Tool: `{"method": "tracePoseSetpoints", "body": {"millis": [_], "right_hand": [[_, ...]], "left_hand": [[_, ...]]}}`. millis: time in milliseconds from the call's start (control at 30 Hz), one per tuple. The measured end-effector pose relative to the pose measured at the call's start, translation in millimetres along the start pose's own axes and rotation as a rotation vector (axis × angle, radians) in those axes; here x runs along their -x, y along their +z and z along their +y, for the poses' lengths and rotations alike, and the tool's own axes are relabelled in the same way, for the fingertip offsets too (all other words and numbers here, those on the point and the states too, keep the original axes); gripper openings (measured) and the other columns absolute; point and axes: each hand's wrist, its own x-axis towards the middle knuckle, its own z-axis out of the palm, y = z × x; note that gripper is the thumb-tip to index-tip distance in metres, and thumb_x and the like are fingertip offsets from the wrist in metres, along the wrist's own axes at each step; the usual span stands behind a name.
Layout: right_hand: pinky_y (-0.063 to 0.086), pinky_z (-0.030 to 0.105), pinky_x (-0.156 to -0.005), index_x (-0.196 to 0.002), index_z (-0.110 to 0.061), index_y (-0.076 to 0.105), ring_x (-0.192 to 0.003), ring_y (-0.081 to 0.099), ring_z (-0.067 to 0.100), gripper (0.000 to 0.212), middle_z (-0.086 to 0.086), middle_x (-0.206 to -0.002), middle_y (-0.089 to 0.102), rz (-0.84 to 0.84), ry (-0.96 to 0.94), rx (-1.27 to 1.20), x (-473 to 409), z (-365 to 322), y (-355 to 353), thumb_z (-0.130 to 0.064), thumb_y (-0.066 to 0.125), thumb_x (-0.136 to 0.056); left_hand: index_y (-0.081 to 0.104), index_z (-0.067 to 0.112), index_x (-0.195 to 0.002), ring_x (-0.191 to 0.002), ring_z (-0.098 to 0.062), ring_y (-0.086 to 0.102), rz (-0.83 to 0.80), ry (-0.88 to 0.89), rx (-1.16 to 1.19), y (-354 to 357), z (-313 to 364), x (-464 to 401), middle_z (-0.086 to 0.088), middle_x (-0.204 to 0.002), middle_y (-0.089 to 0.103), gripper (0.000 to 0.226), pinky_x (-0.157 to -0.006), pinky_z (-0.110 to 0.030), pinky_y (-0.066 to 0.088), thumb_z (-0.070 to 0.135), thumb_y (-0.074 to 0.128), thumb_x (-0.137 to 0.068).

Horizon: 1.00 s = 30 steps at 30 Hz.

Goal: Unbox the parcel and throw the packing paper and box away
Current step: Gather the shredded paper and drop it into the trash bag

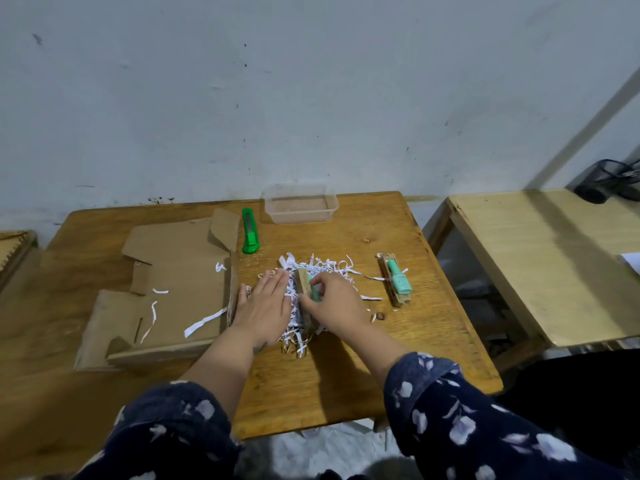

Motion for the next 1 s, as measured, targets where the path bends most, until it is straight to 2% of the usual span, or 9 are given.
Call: {"method": "tracePoseSetpoints", "body": {"millis": [133,267,400,500,600,700,833,900,1000], "right_hand": [[0.057,0.037,-0.074,-0.114,-0.013,0.056,-0.087,0.066,0.025,0.047,0.007,-0.106,0.067,-0.064,0.091,0.017,0,-4,2,-0.038,0.07,-0.077],[0.058,0.034,-0.065,-0.118,-0.016,0.058,-0.079,0.067,0.018,0.046,0.004,-0.108,0.068,-0.072,0.166,-0.115,-4,-3,-7,-0.034,0.072,-0.078],[0.05,0.023,-0.049,-0.132,-0.014,0.051,-0.07,0.065,0.015,0.058,0.009,-0.115,0.064,-0.054,0.186,-0.251,-7,1,-25,-0.02,0.072,-0.079],[0.052,0.026,-0.054,-0.136,-0.012,0.046,-0.085,0.066,0.025,0.067,0.015,-0.122,0.056,-0.039,0.222,-0.306,-10,10,-37,-0.019,0.075,-0.076],[0.058,0.036,-0.07,-0.132,-0.013,0.048,-0.088,0.064,0.027,0.064,0.014,-0.12,0.055,0.011,0.26,-0.287,-12,20,-50,-0.02,0.075,-0.074],[0.053,0.026,-0.057,-0.132,-0.009,0.047,-0.079,0.063,0.02,0.059,0.013,-0.116,0.059,-0.012,0.316,-0.369,-12,27,-69,-0.016,0.073,-0.08],[0.054,0.027,-0.062,-0.133,-0.008,0.047,-0.078,0.063,0.016,0.055,0.004,-0.095,0.061,-0.061,0.443,-0.569,-11,37,-97,-0.018,0.07,-0.084],[0.053,0.03,-0.07,-0.134,-0.009,0.047,-0.083,0.061,0.017,0.056,0.008,-0.104,0.062,0.01,0.47,-0.565,-11,43,-108,-0.019,0.071,-0.084],[0.054,0.034,-0.075,-0.135,-0.014,0.049,-0.096,0.062,0.022,0.06,0.01,-0.123,0.06,0.224,0.428,-0.381,-13,60,-118,-0.024,0.073,-0.081]], "left_hand": [[-0.001,0.023,-0.154,-0.148,-0.012,-0.01,-0.049,-0.007,0.001,3,-3,2,0.009,-0.161,-0.008,0.055,-0.118,-0.051,-0.001,0.037,0.017,-0.103],[0.003,0.023,-0.154,-0.148,-0.013,-0.01,-0.055,-0.008,0.004,1,0,3,0.008,-0.162,-0.004,0.055,-0.116,-0.053,-0.003,0.036,0.019,-0.104],[0.004,0.023,-0.154,-0.148,-0.013,-0.009,-0.051,0.005,-0.022,-1,7,2,0.008,-0.162,-0.003,0.055,-0.116,-0.056,-0.004,0.036,0.02,-0.103],[0.002,0.023,-0.154,-0.148,-0.013,-0.009,-0.026,0.02,-0.019,-4,15,1,0.008,-0.162,-0.003,0.055,-0.116,-0.057,-0.006,0.034,0.019,-0.103],[-0.001,0.024,-0.154,-0.148,-0.013,-0.011,0.033,0.047,-0.037,-8,26,-3,0.008,-0.162,-0.004,0.054,-0.114,-0.057,-0.011,0.035,0.016,-0.103],[-0.002,0.025,-0.153,-0.147,-0.014,-0.014,0.066,0.101,-0.1,-13,39,-12,0.008,-0.161,-0.008,0.055,-0.112,-0.058,-0.013,0.039,0.013,-0.103],[0.002,0.024,-0.154,-0.147,-0.015,-0.015,0.042,0.187,-0.172,-14,59,-26,0.004,-0.162,-0.009,0.056,-0.112,-0.059,-0.012,0.041,0.017,-0.102],[0.005,0.024,-0.154,-0.147,-0.015,-0.015,0.021,0.239,-0.178,-10,70,-30,0.004,-0.162,-0.007,0.056,-0.114,-0.06,-0.011,0.041,0.021,-0.103],[0.01,0.023,-0.153,-0.148,-0.014,-0.014,-0.027,0.302,-0.197,-2,87,-34,0.005,-0.162,-0.005,0.055,-0.115,-0.061,-0.008,0.038,0.024,-0.103]]}}
